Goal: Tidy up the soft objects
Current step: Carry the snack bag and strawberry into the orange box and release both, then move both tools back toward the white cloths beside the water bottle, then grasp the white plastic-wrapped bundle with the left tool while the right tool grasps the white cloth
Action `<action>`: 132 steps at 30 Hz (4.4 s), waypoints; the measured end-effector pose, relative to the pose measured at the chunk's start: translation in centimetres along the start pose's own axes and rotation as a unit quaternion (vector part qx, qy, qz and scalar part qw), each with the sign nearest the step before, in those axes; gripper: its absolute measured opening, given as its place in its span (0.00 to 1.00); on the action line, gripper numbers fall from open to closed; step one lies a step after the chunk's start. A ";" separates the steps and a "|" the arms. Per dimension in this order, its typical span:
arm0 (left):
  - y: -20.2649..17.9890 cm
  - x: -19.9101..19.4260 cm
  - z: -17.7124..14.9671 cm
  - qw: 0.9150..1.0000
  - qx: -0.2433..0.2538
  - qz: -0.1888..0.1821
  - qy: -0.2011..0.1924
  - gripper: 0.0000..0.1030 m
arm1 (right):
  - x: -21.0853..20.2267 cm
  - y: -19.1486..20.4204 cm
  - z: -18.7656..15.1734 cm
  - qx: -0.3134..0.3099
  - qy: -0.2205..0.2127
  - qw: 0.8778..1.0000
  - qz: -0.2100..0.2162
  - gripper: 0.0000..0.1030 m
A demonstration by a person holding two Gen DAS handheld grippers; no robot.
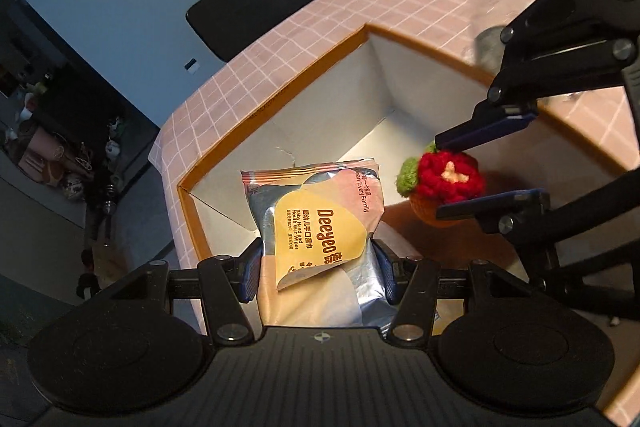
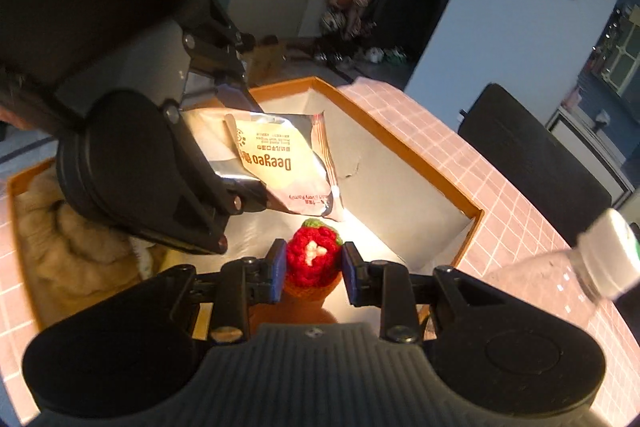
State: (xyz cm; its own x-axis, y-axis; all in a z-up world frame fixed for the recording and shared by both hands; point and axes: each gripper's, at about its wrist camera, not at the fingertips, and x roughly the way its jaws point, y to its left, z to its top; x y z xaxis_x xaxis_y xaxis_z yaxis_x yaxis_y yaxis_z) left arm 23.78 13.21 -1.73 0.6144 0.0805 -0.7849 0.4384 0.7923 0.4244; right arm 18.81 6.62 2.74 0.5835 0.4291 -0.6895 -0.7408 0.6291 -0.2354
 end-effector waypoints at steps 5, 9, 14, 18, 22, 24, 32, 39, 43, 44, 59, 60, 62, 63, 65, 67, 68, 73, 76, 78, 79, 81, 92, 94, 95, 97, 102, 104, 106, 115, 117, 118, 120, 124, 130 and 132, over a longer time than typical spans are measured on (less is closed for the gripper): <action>0.6 1.4 0.0 1.000 0.008 0.002 0.026 0.62 | 2.1 0.6 1.1 -0.004 0.024 1.000 -0.013 0.27; 0.6 2.1 -0.4 0.999 0.021 0.012 0.036 0.68 | 3.0 0.7 1.3 -0.016 0.038 0.999 -0.027 0.28; 0.4 2.3 -0.7 0.999 0.022 0.018 0.041 0.70 | 3.8 0.9 1.4 -0.020 0.051 0.998 -0.034 0.28; 0.7 2.2 -0.7 0.999 0.017 0.023 0.039 0.80 | 3.7 0.9 1.4 -0.024 0.050 0.998 -0.038 0.29; 1.7 0.9 -0.4 1.000 -0.021 0.018 0.013 0.86 | 4.2 0.4 1.2 -0.020 0.047 0.998 -0.038 0.30; 2.1 0.2 -0.2 0.999 -0.034 0.017 0.006 0.86 | 3.8 0.7 1.2 -0.018 0.043 0.998 -0.038 0.32; 2.0 -2.4 -0.7 0.998 -0.066 0.010 0.004 0.72 | 1.7 1.2 0.2 -0.022 0.017 0.999 -0.028 0.38; 0.5 -5.7 -1.6 0.995 -0.089 0.034 -0.026 0.71 | -1.6 1.4 -1.2 -0.025 -0.017 0.999 -0.033 0.43; -0.7 -8.1 -2.1 0.992 -0.101 0.040 -0.065 0.71 | -4.6 1.4 -2.2 -0.007 -0.043 0.999 -0.028 0.48; -1.1 -8.7 -2.1 0.991 -0.102 0.040 -0.074 0.71 | -5.2 1.3 -2.6 -0.003 -0.049 0.998 -0.025 0.49; -9.6 -16.4 -3.2 0.959 -0.168 0.033 -0.225 0.68 | -14.4 -1.2 -12.8 0.076 -0.122 0.987 -0.071 0.55; -10.3 -16.7 -3.2 0.957 -0.173 0.023 -0.234 0.68 | -14.9 -1.6 -13.9 0.088 -0.121 0.986 -0.078 0.55; -11.8 -16.8 -3.0 0.953 -0.177 0.000 -0.245 0.68 | -15.5 -2.4 -16.0 0.112 -0.114 0.983 -0.091 0.56; -12.7 -16.8 -2.7 0.952 -0.177 -0.013 -0.249 0.68 | -15.7 -2.9 -16.9 0.123 -0.108 0.982 -0.099 0.56; -14.3 -16.4 -2.3 0.950 -0.181 -0.033 -0.253 0.67 | -16.0 -3.5 -19.0 0.142 -0.096 0.979 -0.113 0.56; -15.7 -15.6 -1.4 0.950 -0.178 -0.052 -0.252 0.65 | -16.3 -4.3 -20.8 0.161 -0.084 0.976 -0.119 0.56; -16.4 -15.2 -1.1 0.949 -0.180 -0.059 -0.252 0.65 | -16.5 -4.7 -21.7 0.170 -0.078 0.975 -0.122 0.56; -18.2 -12.0 0.9 0.950 -0.187 -0.088 -0.235 0.63 | -16.5 -7.7 -24.5 0.214 -0.068 0.964 -0.143 0.56; -19.0 -10.3 1.9 0.955 -0.184 -0.067 -0.223 0.61 | -16.2 -9.3 -25.4 0.242 -0.072 0.955 -0.155 0.56; -19.6 -9.1 2.3 0.958 -0.182 -0.045 -0.216 0.61 | -15.5 -10.1 -25.4 0.251 -0.074 0.952 -0.159 0.58; -19.7 -8.5 2.8 0.960 -0.181 -0.033 -0.212 0.61 | -15.2 -10.3 -25.5 0.255 -0.078 0.950 -0.160 0.63; -20.0 -7.2 3.8 0.963 -0.171 -0.008 -0.208 0.61 | -14.1 -11.0 -25.0 0.262 -0.086 0.947 -0.164 0.68; -20.6 -3.3 7.1 0.973 -0.105 0.038 -0.201 0.61 | -10.0 -15.8 -23.7 0.287 -0.107 0.938 -0.163 0.72; -20.8 -2.8 7.7 0.975 -0.087 0.048 -0.197 0.56 | -9.0 -16.5 -23.4 0.290 -0.105 0.938 -0.160 0.70; -20.8 -2.6 7.9 0.976 -0.083 0.052 -0.194 0.53 | -8.4 -16.7 -23.2 0.290 -0.100 0.938 -0.161 0.70; -20.8 -2.1 8.1 0.977 -0.079 0.058 -0.189 0.52 | -7.2 -16.9 -23.2 0.289 -0.091 0.940 -0.156 0.66; -20.8 -0.6 8.5 0.981 -0.076 0.076 -0.161 0.33 | -5.2 -16.7 -24.0 0.288 -0.062 0.945 -0.143 0.47; -21.0 -0.4 8.2 0.981 -0.075 0.077 -0.161 0.26 | -5.2 -16.5 -24.2 0.288 -0.060 0.944 -0.149 0.39; -21.3 -0.4 8.0 0.979 -0.073 0.088 -0.167 0.22 | -5.5 -16.2 -24.5 0.283 -0.060 0.944 -0.157 0.29; -22.7 -3.3 5.6 0.967 -0.089 0.092 -0.221 0.07 | -9.0 -14.4 -25.5 0.282 -0.071 0.942 -0.167 0.19; -22.9 -4.5 4.9 0.964 -0.094 0.090 -0.231 0.06 | -10.1 -14.0 -25.7 0.289 -0.073 0.941 -0.163 0.19; -22.8 -5.3 4.6 0.963 -0.098 0.084 -0.237 0.05 | -10.7 -13.7 -25.9 0.293 -0.075 0.940 -0.160 0.19; -22.9 -6.8 3.6 0.960 -0.106 0.068 -0.249 0.04 | -11.8 -12.9 -26.3 0.295 -0.075 0.940 -0.154 0.19; -23.5 -9.2 1.4 0.959 -0.111 0.040 -0.258 0.04 | -13.9 -10.7 -27.1 0.285 -0.069 0.943 -0.159 0.19; -24.2 -11.6 -2.4 0.961 -0.120 -0.018 -0.247 0.03 | -15.5 -6.4 -28.7 0.255 -0.039 0.955 -0.149 0.20; -24.3 -11.9 -3.4 0.964 -0.122 -0.031 -0.235 0.03 | -15.3 -5.3 -29.4 0.252 -0.024 0.958 -0.136 0.21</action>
State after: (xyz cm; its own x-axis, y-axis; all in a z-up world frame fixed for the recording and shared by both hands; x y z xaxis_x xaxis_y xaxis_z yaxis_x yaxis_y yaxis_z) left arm 3.60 -4.94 -4.19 0.8468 -0.2085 -0.4893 0.3512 0.9101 0.2200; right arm 3.98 -22.32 -5.57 0.7552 0.2267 -0.6150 -0.3121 0.9495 -0.0332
